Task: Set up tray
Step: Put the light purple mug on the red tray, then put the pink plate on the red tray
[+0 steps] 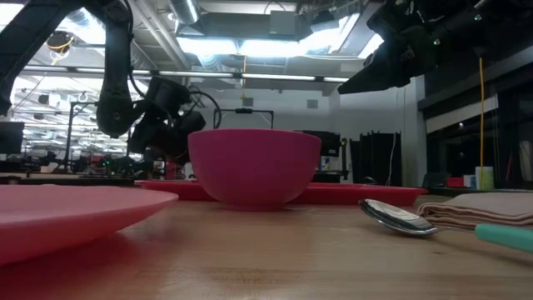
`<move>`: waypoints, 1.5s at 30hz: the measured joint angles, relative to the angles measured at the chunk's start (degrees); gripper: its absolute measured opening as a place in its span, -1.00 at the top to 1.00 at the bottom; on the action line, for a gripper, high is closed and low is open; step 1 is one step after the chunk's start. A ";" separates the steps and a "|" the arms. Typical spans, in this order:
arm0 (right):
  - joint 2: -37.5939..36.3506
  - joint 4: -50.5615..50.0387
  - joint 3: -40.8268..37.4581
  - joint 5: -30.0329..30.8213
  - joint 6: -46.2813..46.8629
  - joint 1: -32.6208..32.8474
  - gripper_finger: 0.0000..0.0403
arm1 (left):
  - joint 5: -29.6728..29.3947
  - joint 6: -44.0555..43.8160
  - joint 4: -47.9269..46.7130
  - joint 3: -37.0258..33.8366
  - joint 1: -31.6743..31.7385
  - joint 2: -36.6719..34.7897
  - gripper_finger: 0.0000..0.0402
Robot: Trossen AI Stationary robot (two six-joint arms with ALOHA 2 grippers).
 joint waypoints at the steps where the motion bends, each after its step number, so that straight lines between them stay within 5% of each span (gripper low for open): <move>1: 0.00 -0.01 0.00 0.00 0.00 0.02 0.96 | -0.50 0.29 -0.47 0.00 -0.24 0.00 0.36; 17: 0.00 -0.04 0.00 -0.02 0.02 0.02 0.96 | -3.76 1.27 -4.23 -0.04 -2.27 -3.34 0.37; 27: 0.00 -0.46 0.00 -0.04 0.06 -0.01 0.96 | -3.40 1.95 -25.68 -0.07 -6.01 -17.67 0.37; 38: 0.00 -0.44 -0.02 -0.07 1.29 0.01 0.96 | 12.23 2.84 -40.86 -0.07 -9.78 -30.88 0.37; 45: -0.01 -0.47 -0.02 -0.09 1.25 0.02 0.96 | 29.66 3.32 -41.80 -0.07 -9.96 -31.89 0.37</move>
